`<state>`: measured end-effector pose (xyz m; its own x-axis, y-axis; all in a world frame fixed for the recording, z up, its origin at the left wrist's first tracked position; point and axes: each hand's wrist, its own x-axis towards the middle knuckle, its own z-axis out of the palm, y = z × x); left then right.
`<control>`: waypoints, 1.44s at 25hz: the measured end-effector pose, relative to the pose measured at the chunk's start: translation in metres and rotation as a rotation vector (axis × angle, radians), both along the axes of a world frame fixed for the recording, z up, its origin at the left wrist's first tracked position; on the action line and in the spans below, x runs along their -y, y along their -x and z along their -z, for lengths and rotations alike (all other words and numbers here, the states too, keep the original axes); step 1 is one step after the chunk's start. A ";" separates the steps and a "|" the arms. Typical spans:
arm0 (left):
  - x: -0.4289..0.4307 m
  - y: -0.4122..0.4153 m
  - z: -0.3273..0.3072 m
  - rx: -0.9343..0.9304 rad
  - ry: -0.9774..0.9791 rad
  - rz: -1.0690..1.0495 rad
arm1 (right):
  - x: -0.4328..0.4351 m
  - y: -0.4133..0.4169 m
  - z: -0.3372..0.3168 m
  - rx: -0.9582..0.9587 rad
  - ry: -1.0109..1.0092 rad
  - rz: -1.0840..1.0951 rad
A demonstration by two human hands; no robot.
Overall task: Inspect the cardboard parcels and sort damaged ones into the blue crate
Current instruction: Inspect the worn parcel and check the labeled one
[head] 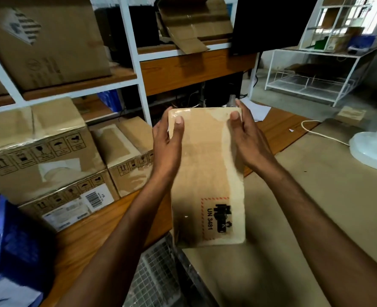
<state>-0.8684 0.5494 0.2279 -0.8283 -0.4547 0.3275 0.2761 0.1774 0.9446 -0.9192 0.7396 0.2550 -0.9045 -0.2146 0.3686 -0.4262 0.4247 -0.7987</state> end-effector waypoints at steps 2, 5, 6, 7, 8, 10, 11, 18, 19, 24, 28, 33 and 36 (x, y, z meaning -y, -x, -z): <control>0.008 0.000 -0.001 -0.028 -0.008 -0.032 | 0.012 0.005 -0.008 -0.035 -0.025 0.077; 0.013 -0.004 -0.010 -0.045 0.090 -0.181 | 0.032 0.012 -0.015 -0.073 -0.024 0.151; 0.016 -0.004 -0.013 -0.032 0.122 -0.227 | 0.038 0.013 -0.017 -0.087 -0.030 0.184; 0.019 -0.004 -0.014 -0.004 0.143 -0.259 | 0.044 0.015 -0.019 -0.096 -0.035 0.196; 0.021 -0.004 -0.016 0.038 0.161 -0.280 | 0.047 0.016 -0.020 -0.088 -0.031 0.175; 0.024 -0.001 -0.018 0.103 0.217 -0.310 | 0.050 0.017 -0.021 -0.031 -0.032 0.106; 0.023 0.000 -0.019 0.109 0.247 -0.329 | 0.051 0.015 -0.021 -0.021 -0.047 0.104; 0.009 0.006 -0.021 0.141 0.398 -0.295 | 0.044 0.008 -0.019 -0.012 -0.035 0.116; 0.011 0.008 -0.022 0.141 0.419 -0.290 | 0.045 0.008 -0.021 -0.033 -0.041 0.143; 0.025 0.000 -0.012 0.095 0.387 -0.060 | 0.041 0.004 -0.016 0.081 -0.013 -0.043; 0.031 -0.007 -0.008 0.082 0.352 0.011 | 0.031 0.005 -0.013 0.152 0.037 -0.106; 0.032 -0.017 0.002 0.061 0.218 0.050 | 0.031 -0.001 0.001 0.138 0.102 -0.092; 0.030 -0.020 0.004 0.034 0.132 0.037 | 0.028 -0.003 0.003 0.234 0.232 -0.139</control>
<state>-0.8482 0.5196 0.2234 -0.8552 -0.3786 0.3540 0.2532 0.2907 0.9227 -0.9162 0.7120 0.2519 -0.9382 -0.2768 0.2079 -0.2610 0.1711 -0.9501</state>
